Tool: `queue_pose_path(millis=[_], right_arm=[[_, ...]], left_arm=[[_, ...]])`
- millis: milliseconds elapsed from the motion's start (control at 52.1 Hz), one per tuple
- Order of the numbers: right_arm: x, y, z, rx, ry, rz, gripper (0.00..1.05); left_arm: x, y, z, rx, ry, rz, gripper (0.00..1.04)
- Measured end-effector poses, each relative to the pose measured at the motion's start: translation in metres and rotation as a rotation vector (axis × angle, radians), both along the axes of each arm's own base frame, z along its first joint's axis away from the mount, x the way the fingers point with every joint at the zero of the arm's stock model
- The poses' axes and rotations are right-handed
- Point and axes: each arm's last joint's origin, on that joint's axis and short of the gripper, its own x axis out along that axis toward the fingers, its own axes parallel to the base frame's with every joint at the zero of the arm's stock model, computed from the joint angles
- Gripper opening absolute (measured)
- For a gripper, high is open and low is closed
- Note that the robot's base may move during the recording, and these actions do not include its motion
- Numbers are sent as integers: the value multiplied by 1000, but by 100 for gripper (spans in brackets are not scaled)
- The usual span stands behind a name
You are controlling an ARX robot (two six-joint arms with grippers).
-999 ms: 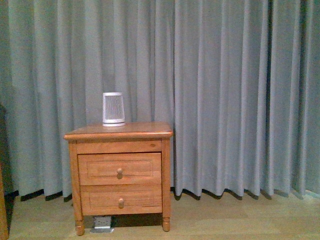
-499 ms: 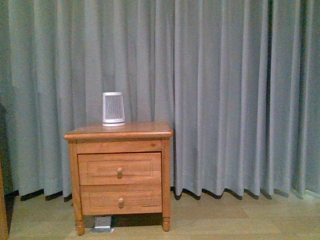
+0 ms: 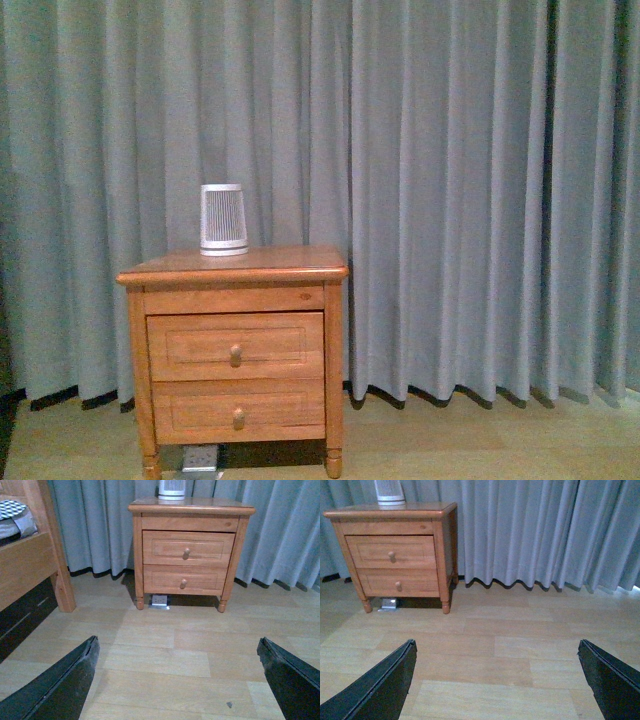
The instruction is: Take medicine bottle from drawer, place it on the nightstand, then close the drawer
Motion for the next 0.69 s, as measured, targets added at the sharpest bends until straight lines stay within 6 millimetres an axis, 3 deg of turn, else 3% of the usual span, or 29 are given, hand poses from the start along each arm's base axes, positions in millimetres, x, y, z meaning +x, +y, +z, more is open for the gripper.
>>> queue_pose_path(millis=[692], right_arm=[[0, 0, 0, 0, 0, 0, 98]], left_arm=[[0, 0, 0, 0, -1, 0, 98]])
